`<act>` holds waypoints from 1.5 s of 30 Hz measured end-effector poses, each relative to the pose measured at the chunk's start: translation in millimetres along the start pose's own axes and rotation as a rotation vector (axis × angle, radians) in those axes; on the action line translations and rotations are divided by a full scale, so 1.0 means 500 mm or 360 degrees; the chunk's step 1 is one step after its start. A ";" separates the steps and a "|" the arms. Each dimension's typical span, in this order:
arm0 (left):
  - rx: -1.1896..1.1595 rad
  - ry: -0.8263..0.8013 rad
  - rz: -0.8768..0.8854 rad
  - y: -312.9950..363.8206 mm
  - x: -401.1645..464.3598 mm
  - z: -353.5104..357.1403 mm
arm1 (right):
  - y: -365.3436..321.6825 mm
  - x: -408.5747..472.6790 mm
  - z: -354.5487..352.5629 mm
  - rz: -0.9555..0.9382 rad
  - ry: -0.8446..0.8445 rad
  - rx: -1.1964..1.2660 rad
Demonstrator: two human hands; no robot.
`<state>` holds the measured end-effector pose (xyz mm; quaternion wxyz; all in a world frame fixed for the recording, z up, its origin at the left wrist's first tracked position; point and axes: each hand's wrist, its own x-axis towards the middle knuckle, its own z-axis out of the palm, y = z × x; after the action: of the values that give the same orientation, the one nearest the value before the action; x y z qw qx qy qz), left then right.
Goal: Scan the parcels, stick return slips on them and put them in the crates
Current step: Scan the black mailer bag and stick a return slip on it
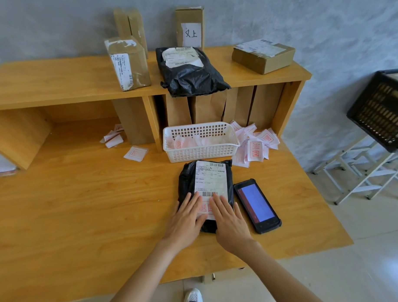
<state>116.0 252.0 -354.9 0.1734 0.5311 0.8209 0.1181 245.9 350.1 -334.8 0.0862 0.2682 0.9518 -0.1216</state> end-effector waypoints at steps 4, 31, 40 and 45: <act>0.0007 0.0027 -0.0055 -0.008 -0.006 0.007 | 0.015 -0.004 0.008 0.0031 0.0018 0.0060; -0.1510 0.0195 -0.1136 0.020 0.138 -0.106 | 0.156 0.046 -0.197 0.0599 0.0164 0.0100; -0.1821 -0.0086 -0.1160 -0.001 0.127 -0.129 | 0.161 -0.009 -0.236 0.0811 0.0187 -0.0029; -0.1915 -0.0089 -0.0974 -0.004 0.108 -0.156 | 0.145 -0.040 -0.284 0.0863 0.0321 -0.0057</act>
<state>62.0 299.4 -293.3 0.4858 0.0884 0.7208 0.4865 287.1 439.5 -208.1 0.0252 0.5220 0.8511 -0.0500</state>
